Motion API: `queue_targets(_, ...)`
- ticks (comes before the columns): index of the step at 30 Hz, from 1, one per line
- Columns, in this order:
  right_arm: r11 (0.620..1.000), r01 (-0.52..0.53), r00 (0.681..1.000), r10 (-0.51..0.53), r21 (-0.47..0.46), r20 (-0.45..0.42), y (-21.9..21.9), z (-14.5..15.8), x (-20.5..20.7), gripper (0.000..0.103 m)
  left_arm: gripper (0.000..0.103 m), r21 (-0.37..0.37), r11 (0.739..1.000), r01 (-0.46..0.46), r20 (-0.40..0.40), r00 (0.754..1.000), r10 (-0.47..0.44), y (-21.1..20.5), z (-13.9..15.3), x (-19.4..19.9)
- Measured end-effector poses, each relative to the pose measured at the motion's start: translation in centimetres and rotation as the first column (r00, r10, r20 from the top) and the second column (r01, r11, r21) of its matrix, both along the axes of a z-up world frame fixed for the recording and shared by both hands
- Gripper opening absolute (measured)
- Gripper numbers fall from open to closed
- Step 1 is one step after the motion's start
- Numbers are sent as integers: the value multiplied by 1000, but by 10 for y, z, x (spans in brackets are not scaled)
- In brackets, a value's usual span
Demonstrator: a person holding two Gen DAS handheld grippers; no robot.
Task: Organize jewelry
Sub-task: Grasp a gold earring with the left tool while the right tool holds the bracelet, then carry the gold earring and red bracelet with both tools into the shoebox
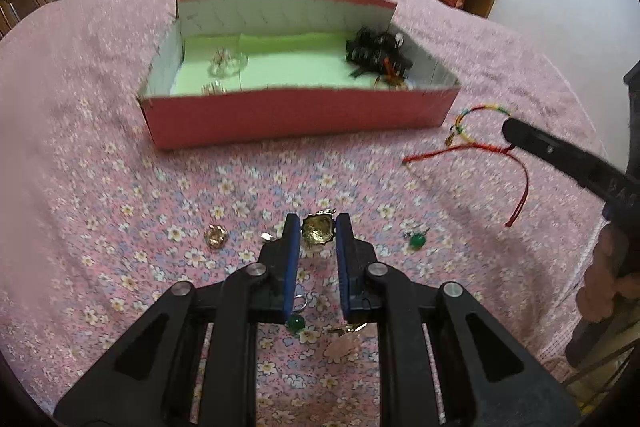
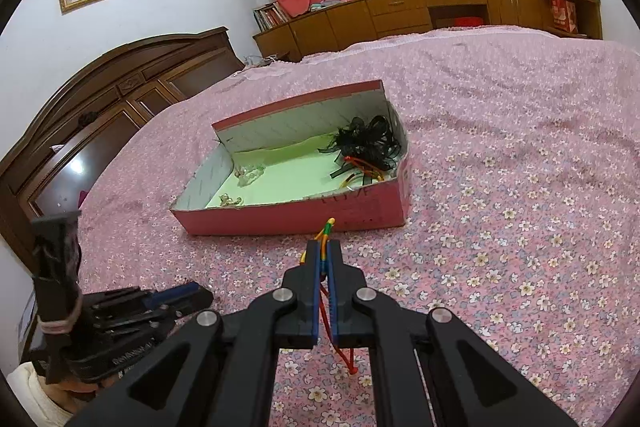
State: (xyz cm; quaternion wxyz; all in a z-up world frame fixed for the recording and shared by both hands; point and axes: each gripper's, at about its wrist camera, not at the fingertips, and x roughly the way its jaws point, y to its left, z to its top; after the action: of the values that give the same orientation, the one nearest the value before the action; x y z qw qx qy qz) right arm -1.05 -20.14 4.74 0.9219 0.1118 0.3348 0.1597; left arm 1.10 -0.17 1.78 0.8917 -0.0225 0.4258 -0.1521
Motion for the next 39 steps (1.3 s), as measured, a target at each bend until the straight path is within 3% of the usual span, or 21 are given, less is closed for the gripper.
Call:
queue_targets(12, 1000, -13, 999, 14, -17, 51, 7, 13, -7, 5, 9, -40, 999, -26, 147, 989, 31, 7, 38, -7)
queue_targets(20, 999, -29, 992, 34, -38, 121, 17, 30, -13, 5, 9, -47, 998, -52, 267, 962, 63, 9, 64, -8)
queue_targets(34, 997, -39, 973, 51, -61, 226, 35, 56, -4, 5, 9, -66, 994, -87, 365, 925, 105, 19, 83, 8)
queue_targets(39, 997, -33, 964, 48, -63, 262, 41, 61, 4, 5, 9, -64, 993, -104, 423, 898, 121, 23, 92, 18)
